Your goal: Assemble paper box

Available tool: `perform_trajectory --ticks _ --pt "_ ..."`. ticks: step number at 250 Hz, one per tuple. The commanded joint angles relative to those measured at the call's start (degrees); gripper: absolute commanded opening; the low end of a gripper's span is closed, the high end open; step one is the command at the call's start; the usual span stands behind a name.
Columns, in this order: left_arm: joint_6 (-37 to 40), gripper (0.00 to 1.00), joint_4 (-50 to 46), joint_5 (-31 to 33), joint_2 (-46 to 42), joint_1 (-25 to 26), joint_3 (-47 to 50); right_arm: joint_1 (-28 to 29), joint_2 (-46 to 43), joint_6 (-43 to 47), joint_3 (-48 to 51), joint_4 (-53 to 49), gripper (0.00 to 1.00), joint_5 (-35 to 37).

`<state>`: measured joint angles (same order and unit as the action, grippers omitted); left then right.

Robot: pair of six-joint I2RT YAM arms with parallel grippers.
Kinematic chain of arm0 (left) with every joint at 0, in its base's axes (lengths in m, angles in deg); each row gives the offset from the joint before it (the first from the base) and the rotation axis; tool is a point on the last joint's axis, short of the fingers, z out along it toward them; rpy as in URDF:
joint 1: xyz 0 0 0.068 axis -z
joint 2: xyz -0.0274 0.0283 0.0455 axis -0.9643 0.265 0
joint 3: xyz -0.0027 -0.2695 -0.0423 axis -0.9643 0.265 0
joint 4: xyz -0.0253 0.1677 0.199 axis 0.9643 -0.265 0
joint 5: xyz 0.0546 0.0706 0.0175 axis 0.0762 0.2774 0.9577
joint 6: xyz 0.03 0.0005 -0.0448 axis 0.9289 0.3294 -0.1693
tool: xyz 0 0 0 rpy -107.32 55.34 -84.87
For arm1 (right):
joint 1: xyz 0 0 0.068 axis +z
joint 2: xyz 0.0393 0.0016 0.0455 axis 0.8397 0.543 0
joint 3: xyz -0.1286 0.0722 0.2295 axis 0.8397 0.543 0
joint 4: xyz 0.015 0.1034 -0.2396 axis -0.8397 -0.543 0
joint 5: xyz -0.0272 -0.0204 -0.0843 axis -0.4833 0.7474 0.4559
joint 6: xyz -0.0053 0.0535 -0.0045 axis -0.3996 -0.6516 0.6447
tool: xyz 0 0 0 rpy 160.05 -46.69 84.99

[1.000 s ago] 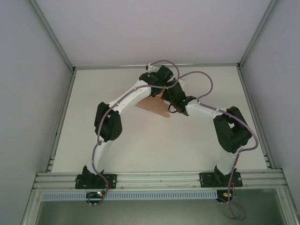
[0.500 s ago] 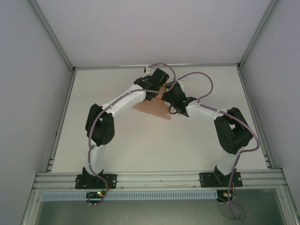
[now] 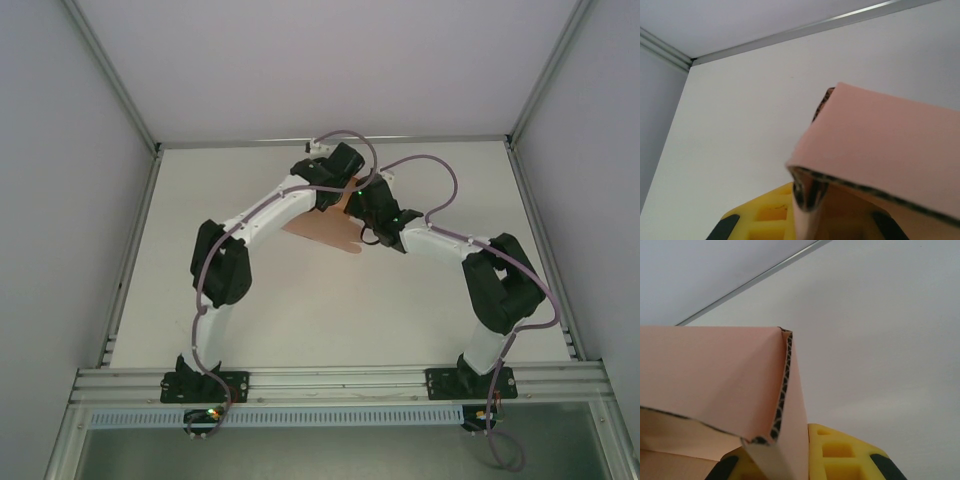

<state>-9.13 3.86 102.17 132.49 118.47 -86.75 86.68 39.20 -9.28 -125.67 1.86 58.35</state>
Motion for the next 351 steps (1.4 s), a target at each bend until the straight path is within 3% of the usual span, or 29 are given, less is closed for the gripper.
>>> perform_trajectory --ticks 1,31,49,74,93,104,134,167,202,240,251,282,313,351 --pt "-5.8 0.00 -13.3 18.1 1.5 -5.4 -2.0 -2.6 -2.3 -3.6 1.2 -3.9 0.00 9.5" --pt "-5.1 0.00 -12.8 15.5 1.0 -5.4 -1.8 -2.7 -2.2 -3.4 1.0 -3.8 0.00 9.1" --pt "0.4 0.00 -6.0 10.5 -1.0 -5.0 1.3 -2.7 -1.9 -3.2 0.7 -3.8 0.00 8.6" --pt "10.2 0.00 7.5 -3.5 -5.7 -4.0 8.3 -2.7 -0.6 -2.9 -0.7 -4.9 0.00 7.7" --pt "12.1 0.00 14.4 -15.5 -9.6 -3.6 13.2 -2.6 0.3 -3.2 -1.7 -6.5 0.00 7.6" --pt "11.8 0.00 17.1 -18.3 -11.4 -3.1 15.4 -2.6 0.5 -3.5 -2.1 -7.8 0.00 8.8" --pt "12.3 0.00 17.7 -14.8 -13.5 -1.2 16.3 -2.8 0.4 -4.1 -1.9 -10.4 0.00 12.9" --pt "12.6 0.00 14.2 -11.4 -12.0 0.0 13.5 -3.0 0.5 -4.1 -1.6 -10.6 0.00 12.8" --pt "12.0 0.00 12.7 -9.9 -11.4 0.3 12.6 -3.0 -0.1 -3.8 -1.6 -11.7 0.08 14.4" --pt "12.2 0.00 14.2 -10.8 -12.2 0.4 13.6 -3.1 -2.0 -1.6 0.7 -6.9 0.33 11.5" --pt "12.4 0.00 14.4 -11.1 -12.2 0.5 13.7 -3.3 -2.8 0.0 1.9 -3.6 0.42 8.7" --pt "12.5 0.00 14.9 -11.7 -12.3 0.4 14.3 -5.3 -3.5 2.1 3.6 3.4 0.53 -2.1" --pt "12.7 0.00 15.4 -12.8 -12.5 0.2 14.7 -7.2 -3.7 1.7 5.1 10.3 0.78 -14.4" --pt "13.5 0.00 16.6 -15.9 -13.0 -1.2 16.4 -7.6 -7.8 3.4 9.6 18.6 0.99 -18.7"
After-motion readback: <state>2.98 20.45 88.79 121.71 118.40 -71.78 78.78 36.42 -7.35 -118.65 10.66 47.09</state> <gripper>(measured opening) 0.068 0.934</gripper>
